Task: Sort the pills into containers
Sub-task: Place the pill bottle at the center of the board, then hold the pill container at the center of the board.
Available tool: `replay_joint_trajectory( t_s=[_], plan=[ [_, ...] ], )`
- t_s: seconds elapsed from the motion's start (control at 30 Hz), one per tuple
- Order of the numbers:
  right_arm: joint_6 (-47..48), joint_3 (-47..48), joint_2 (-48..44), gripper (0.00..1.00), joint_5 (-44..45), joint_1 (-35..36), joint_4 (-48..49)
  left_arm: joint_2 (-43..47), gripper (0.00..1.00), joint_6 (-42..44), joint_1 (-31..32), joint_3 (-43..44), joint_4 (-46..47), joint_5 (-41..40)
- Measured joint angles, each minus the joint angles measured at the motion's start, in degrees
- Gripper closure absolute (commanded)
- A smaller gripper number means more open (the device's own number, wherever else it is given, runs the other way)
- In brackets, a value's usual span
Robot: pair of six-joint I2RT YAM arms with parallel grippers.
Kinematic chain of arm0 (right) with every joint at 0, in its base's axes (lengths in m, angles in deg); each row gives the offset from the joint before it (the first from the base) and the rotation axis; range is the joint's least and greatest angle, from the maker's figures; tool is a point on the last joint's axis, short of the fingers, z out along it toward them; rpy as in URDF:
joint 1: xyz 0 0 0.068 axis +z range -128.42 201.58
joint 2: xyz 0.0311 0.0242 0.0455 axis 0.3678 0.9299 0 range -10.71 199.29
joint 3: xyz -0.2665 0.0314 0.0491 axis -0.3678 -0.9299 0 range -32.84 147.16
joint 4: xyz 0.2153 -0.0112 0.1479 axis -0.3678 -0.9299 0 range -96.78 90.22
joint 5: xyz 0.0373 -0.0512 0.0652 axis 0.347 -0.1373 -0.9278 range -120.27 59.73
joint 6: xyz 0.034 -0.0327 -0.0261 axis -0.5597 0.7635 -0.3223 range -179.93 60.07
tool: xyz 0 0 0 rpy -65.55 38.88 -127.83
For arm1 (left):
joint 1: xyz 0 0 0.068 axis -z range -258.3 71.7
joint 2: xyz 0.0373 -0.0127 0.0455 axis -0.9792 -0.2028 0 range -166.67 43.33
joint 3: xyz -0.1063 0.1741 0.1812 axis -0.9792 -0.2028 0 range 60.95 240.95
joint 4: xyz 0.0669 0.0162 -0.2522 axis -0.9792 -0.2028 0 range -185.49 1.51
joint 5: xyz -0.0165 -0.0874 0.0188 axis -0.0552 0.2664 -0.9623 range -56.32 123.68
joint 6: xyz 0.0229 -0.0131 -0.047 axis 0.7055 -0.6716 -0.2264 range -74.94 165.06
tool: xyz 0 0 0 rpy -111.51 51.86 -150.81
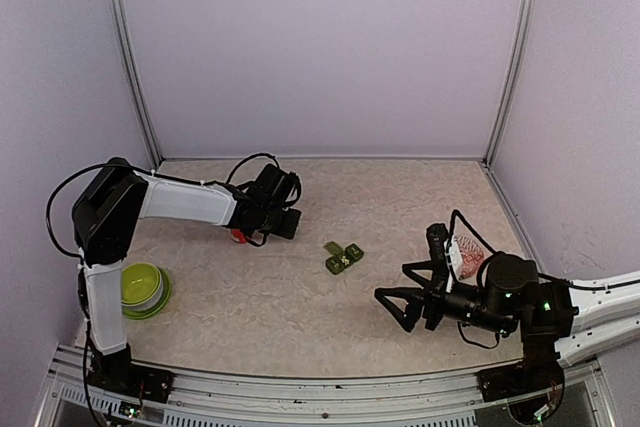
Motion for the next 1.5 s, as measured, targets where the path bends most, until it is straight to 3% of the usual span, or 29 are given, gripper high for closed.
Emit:
replay_joint_trajectory(
  t_s=[0.1,0.3,0.6,0.9,1.17,1.5],
  plan=[
    [0.11,0.0,0.46,0.0,0.26,0.0,-0.04,-0.02,0.33,-0.02,0.0,0.0,-0.48,-0.02],
    [0.28,0.13,1.73,0.0,1.75,0.0,-0.13,1.42,0.21,-0.26,0.0,-0.33,-0.46,1.55],
    [1.86,0.55,4.15,0.0,5.38,-2.14,-0.13,13.14,0.02,-2.67,1.38,-6.12,3.48,7.56],
    [2.36,2.4,8.92,0.02,2.38,-13.94,0.17,15.45,0.01,-7.34,4.59,-13.6,9.97,18.05],
    [2.69,2.69,16.94,0.17,-4.76,-22.12,3.69,14.32,0.01,-14.82,6.05,-19.28,18.21,28.5],
    [3.43,6.29,33.05,0.28,-15.52,-31.21,11.26,6.6,0.01,-20.09,5.57,-19.17,24.94,33.09]
  ],
)
